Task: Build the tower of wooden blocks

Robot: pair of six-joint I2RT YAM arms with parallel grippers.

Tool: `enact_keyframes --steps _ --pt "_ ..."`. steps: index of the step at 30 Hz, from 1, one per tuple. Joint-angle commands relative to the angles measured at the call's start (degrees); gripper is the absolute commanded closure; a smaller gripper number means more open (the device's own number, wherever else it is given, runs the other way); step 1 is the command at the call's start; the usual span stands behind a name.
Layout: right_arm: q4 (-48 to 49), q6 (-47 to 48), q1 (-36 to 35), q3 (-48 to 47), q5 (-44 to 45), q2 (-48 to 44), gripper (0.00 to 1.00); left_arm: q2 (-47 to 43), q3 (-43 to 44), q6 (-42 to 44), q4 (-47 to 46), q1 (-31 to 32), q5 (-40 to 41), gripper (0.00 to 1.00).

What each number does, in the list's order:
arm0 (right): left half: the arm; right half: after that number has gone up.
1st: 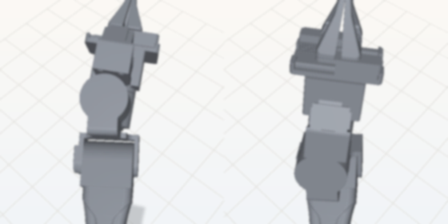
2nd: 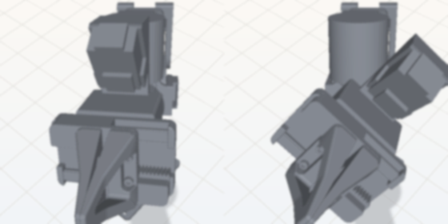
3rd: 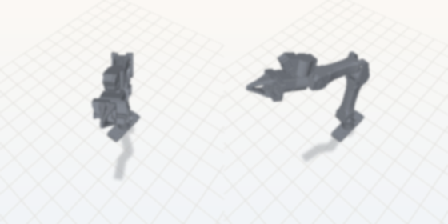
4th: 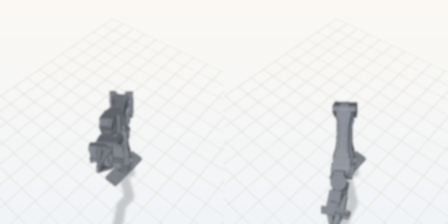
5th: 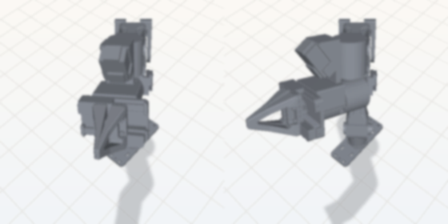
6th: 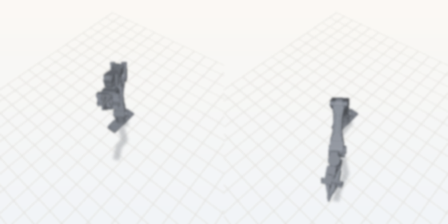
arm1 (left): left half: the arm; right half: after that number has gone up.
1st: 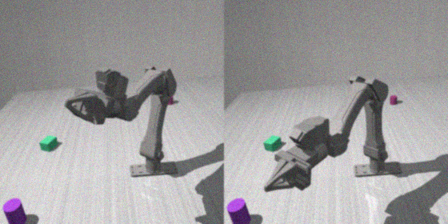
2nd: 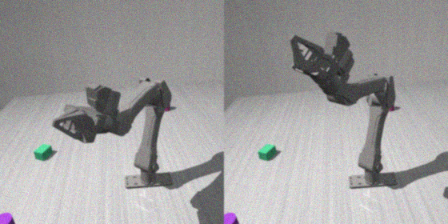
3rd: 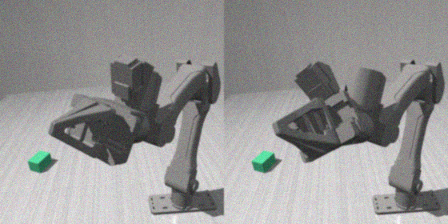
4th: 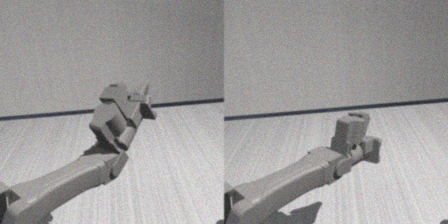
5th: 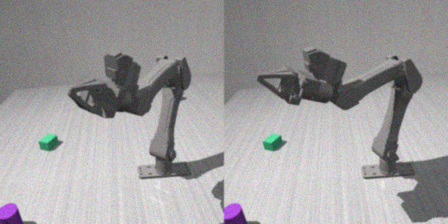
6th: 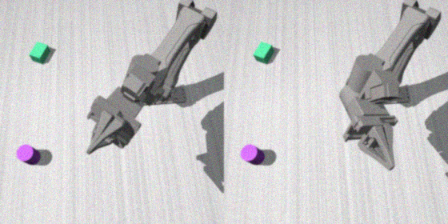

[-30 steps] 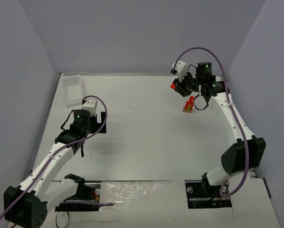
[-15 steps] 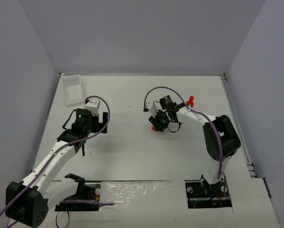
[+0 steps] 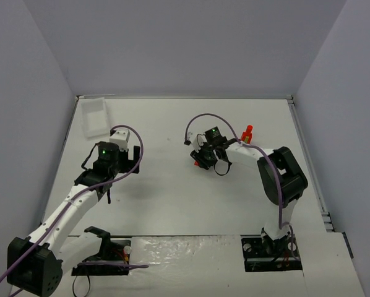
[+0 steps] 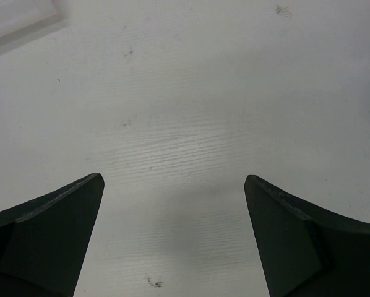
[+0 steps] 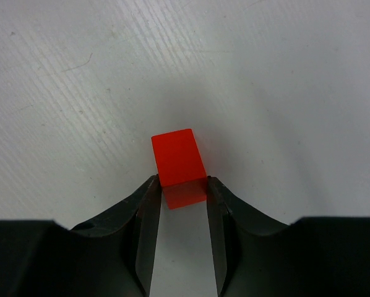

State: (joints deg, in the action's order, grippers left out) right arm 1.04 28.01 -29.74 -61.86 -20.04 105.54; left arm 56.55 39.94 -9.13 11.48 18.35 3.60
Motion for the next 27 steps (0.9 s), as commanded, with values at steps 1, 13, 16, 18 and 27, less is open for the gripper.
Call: enact_keyframes --steps 1,13,16,18,27 --pt "2.69 -1.29 -0.58 -0.63 1.41 -1.67 0.65 -1.01 1.10 0.69 -4.01 -0.07 0.83 0.03" --pt "-4.22 1.65 -0.58 -3.77 -0.67 -4.98 0.56 -1.62 0.93 0.66 -4.18 -0.07 0.33 0.03" --pt "-5.24 2.13 -0.58 -4.47 -2.13 -4.57 0.56 -1.70 0.84 0.68 -4.18 0.01 0.18 0.03" --pt "-5.88 2.46 -0.58 -4.95 -2.38 -3.99 0.57 -1.71 0.89 0.78 -4.18 0.02 0.09 0.03" --pt "-7.28 3.61 -0.58 -6.79 -1.56 -1.64 0.58 -1.68 0.84 0.78 -4.13 0.02 -0.03 0.03"
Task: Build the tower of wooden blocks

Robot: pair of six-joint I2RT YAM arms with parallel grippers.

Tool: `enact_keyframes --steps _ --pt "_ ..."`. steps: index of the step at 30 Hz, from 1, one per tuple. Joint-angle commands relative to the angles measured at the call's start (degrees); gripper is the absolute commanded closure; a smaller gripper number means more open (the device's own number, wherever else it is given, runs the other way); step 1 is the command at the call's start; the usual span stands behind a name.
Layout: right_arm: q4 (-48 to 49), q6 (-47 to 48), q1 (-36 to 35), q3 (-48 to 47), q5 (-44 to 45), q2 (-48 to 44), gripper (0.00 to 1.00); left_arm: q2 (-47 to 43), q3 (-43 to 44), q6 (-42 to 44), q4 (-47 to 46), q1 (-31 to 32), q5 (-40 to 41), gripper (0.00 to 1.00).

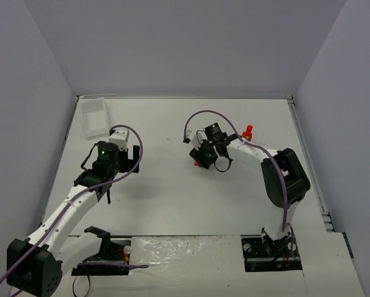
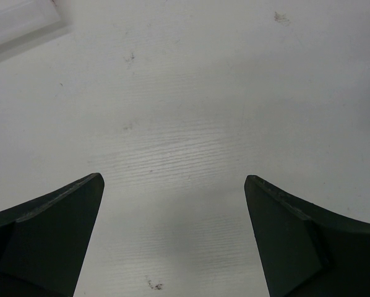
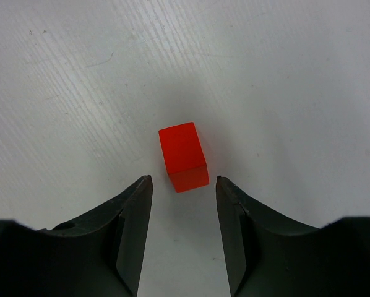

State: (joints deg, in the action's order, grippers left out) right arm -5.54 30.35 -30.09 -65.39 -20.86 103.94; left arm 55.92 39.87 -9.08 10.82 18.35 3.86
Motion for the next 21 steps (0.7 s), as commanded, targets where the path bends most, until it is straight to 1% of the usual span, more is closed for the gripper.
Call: enact_keyframes --steps 1,6,21 --pt "-0.70 1.35 -0.24 -3.53 -0.82 0.22 0.58 -1.00 0.91 0.73 -3.51 0.02 -0.33 0.03" --pt "-0.88 1.40 -0.24 -4.72 -0.67 1.50 0.60 -0.92 0.91 0.73 -3.53 0.09 -0.61 0.03" --pt "-2.22 2.44 -0.24 -6.08 -1.02 3.30 0.61 -1.08 0.90 1.01 -3.88 0.11 -0.69 0.03"
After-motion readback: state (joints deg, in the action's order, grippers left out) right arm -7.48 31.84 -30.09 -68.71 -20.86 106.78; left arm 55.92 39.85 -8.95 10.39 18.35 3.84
